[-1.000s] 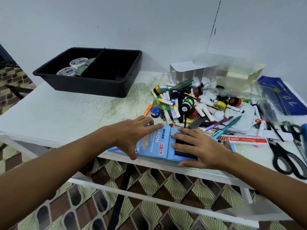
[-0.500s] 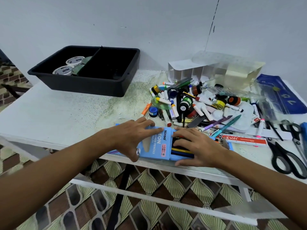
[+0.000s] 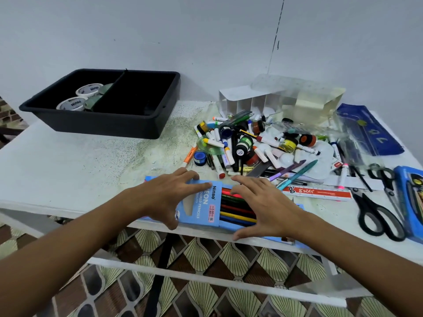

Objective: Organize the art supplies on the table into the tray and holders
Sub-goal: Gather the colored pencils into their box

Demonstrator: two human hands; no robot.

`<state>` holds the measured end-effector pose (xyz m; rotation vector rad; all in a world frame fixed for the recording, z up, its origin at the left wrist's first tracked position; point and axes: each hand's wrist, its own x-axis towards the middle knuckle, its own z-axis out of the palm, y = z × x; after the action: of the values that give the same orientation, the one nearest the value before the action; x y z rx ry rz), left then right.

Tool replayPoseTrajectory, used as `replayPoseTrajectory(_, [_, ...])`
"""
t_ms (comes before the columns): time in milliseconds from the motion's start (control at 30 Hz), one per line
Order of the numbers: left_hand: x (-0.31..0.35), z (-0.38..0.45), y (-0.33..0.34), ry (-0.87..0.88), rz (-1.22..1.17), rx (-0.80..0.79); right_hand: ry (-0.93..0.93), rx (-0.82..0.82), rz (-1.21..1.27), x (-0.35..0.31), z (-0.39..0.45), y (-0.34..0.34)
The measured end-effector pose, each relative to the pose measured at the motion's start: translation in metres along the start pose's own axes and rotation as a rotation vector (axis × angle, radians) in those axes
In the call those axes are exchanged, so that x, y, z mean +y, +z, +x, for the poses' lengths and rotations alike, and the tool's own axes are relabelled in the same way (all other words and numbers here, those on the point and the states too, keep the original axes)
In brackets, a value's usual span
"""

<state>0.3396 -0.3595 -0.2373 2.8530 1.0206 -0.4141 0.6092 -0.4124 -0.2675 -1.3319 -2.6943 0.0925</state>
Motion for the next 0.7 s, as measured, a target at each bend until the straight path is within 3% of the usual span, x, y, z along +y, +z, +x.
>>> replayPoseTrajectory(200, [-0.001,0.000,0.001,-0.005,-0.024,-0.011,0.061,-0.190,0.014,-0.003,-0.004,-0.012])
replayPoseTrajectory(700, [-0.002,0.004,-0.016,-0.029,-0.069,0.045,0.085,-0.211,-0.072,-0.006,0.010,-0.041])
